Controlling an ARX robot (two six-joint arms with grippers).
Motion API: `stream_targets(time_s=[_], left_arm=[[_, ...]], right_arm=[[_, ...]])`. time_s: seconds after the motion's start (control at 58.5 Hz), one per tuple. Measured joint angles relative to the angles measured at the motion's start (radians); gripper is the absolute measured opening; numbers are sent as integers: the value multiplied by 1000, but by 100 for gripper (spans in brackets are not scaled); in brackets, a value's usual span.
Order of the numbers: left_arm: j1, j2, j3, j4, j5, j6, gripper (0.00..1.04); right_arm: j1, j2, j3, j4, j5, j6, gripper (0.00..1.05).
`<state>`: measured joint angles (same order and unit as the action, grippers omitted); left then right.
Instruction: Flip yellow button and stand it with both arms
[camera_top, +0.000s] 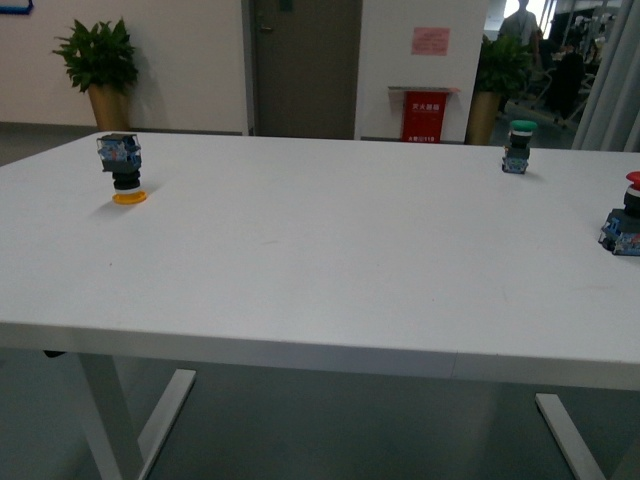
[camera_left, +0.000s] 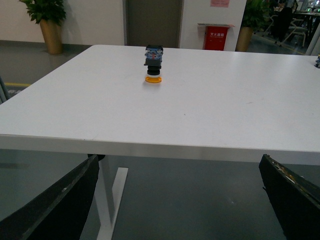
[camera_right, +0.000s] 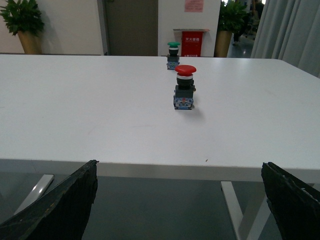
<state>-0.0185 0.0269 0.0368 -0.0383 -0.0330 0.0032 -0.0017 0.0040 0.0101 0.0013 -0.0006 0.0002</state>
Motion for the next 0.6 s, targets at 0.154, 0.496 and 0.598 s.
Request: stream_targets(time_s=[0.154,0.496,0.598], left_arm=[[-86,342,209,-279,-221,56,99],[243,1213,785,241,-43,252,99],[222,1397,942,222,-42,270,99]], right_arm=[[0,0,0,0,0,0,98],[0,0,0,0,0,0,98],[0,0,0,0,0,0,98]])
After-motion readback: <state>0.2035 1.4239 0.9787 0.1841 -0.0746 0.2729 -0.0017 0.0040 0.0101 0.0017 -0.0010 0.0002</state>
